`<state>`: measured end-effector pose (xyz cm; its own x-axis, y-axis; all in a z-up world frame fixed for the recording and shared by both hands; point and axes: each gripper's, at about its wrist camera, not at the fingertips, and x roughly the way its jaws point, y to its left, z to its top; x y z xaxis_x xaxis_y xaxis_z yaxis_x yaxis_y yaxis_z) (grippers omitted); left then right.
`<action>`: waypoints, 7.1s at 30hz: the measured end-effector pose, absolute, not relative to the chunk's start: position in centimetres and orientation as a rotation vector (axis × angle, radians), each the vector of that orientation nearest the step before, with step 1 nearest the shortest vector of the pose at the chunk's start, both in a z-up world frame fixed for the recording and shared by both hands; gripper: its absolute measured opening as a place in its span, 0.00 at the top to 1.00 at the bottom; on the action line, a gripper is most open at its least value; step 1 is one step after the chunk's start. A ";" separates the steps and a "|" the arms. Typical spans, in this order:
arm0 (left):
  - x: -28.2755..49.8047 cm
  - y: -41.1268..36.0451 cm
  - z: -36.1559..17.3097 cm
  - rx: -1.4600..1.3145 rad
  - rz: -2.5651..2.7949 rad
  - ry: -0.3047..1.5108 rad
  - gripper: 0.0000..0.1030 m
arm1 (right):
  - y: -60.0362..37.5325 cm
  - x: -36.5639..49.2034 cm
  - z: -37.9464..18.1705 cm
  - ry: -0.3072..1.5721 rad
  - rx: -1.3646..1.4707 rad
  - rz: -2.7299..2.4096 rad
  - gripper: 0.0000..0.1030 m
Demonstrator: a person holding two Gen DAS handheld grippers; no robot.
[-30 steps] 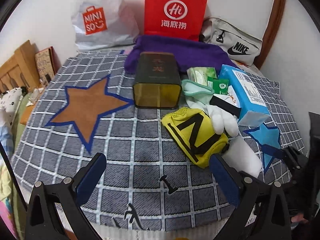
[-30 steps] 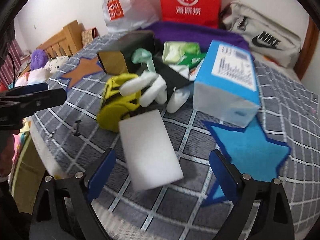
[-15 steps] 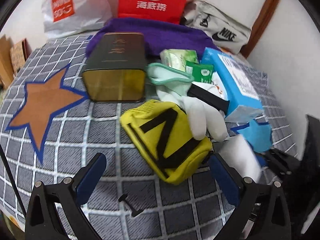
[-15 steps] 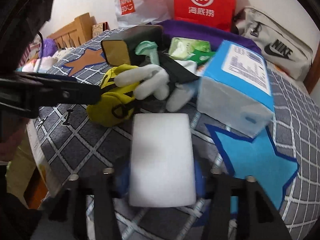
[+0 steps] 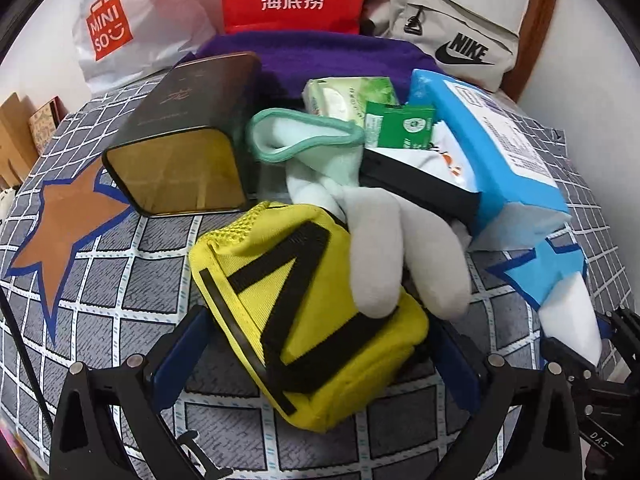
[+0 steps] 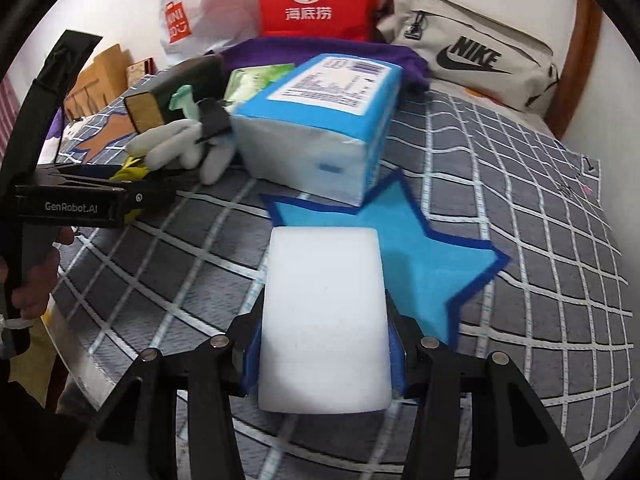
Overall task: Organize soft objects
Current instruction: 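Grasp the yellow N pouch with the left gripper while the right gripper grasps the white sponge, then carry the pouch and sponge in both grippers over the purple towel, then open both grippers to drop the pouch and sponge onto the towel, then grasp the green tissue pack with the right gripper, then grasp the white gloves with the left gripper while the right gripper lifts the tissue pack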
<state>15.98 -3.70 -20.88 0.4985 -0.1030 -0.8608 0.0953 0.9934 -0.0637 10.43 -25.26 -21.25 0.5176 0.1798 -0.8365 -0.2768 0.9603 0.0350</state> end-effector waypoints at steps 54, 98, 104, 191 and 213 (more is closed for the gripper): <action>14.6 6.8 -9.7 -0.138 -0.131 0.838 0.67 | -26.2 15.1 -12.3 0.916 -0.008 0.186 0.52; 44.4 5.2 -14.4 -0.125 -0.212 1.013 0.66 | -23.1 44.1 -19.1 1.097 -0.100 0.269 0.52; 46.7 4.3 -16.2 -0.167 -0.256 1.057 0.65 | -23.3 45.4 -20.6 1.144 -0.102 0.274 0.52; 22.2 15.9 -14.2 -0.214 -0.043 0.957 0.22 | -10.9 32.5 -18.4 1.087 -0.272 0.343 0.29; 16.4 6.7 -14.7 -0.157 -0.203 1.059 0.22 | -19.1 18.7 -9.2 0.914 -0.040 0.383 0.28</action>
